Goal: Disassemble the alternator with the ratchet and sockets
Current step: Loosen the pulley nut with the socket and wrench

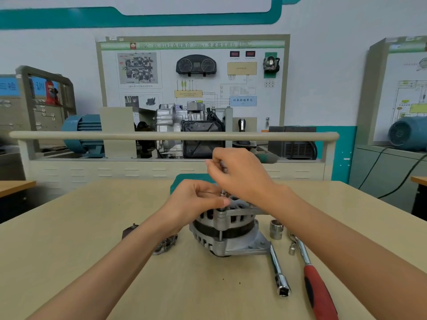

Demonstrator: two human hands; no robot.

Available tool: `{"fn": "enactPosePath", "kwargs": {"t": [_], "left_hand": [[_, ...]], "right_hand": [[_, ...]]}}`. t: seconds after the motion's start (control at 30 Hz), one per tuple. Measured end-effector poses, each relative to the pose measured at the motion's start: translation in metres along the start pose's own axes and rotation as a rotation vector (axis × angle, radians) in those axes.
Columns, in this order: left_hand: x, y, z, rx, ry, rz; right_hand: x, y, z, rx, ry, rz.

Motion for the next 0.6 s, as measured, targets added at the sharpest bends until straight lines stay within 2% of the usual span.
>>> {"fn": "enactPosePath", "kwargs": {"t": [0.07,0.17,0.3,0.37,0.47,0.6], "left_hand": [[0.003,0.002,0.001,0.037,0.073,0.002],[0.005,0.009,0.005,0.158,0.16,0.041],[0.003,0.012,0.01,0.153,0.041,0.081],[-0.001,0.009,0.01,0.137,-0.048,0.085],[-0.005,0.005,0.009,0.087,-0.097,0.074],[-0.004,0.006,0.011,0.01,-0.099,0.075]], "right_hand": [[-0.001,-0.003,0.001,-0.026,-0.034,0.002],[-0.004,-0.002,-0.001,-0.35,0.016,0.095],[0.001,-0.003,-0.006,-0.558,0.06,0.144],[0.007,-0.004,-0.007,-0.527,0.074,0.081],[0.008,-0.007,-0.002,-0.38,0.069,-0.022],[0.001,-0.004,-0.003,-0.17,0.084,0.014]]}}
Point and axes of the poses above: each hand's wrist, its own x-axis towards the middle knuckle, its own z-axis out of the palm, y = z × x, the point moved 8 cm from there along x, towards the middle knuckle
